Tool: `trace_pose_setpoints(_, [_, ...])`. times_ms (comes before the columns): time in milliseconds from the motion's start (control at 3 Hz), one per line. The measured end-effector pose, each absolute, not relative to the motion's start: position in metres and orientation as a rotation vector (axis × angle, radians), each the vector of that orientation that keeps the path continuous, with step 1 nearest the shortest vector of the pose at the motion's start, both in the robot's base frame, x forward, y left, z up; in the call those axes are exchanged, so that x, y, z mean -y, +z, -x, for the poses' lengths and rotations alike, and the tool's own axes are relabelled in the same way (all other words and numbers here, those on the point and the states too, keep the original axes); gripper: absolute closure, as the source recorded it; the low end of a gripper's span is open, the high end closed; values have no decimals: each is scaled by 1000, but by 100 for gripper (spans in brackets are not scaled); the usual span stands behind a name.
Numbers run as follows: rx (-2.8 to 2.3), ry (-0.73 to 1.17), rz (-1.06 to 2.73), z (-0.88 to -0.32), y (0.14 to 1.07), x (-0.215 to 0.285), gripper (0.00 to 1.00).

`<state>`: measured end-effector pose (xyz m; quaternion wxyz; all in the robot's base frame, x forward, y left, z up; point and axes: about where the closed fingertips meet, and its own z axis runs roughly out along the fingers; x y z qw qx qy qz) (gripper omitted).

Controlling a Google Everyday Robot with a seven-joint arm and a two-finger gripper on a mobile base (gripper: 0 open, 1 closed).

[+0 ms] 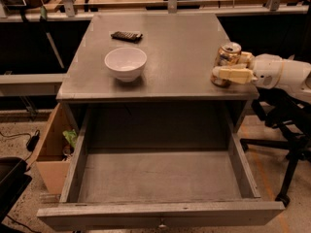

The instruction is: Place orange can upright

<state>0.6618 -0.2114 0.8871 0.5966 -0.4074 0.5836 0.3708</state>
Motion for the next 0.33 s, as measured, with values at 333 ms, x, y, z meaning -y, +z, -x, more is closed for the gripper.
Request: trace_pose_setpoints(333, [-1353,865,949,-662,887,209,0])
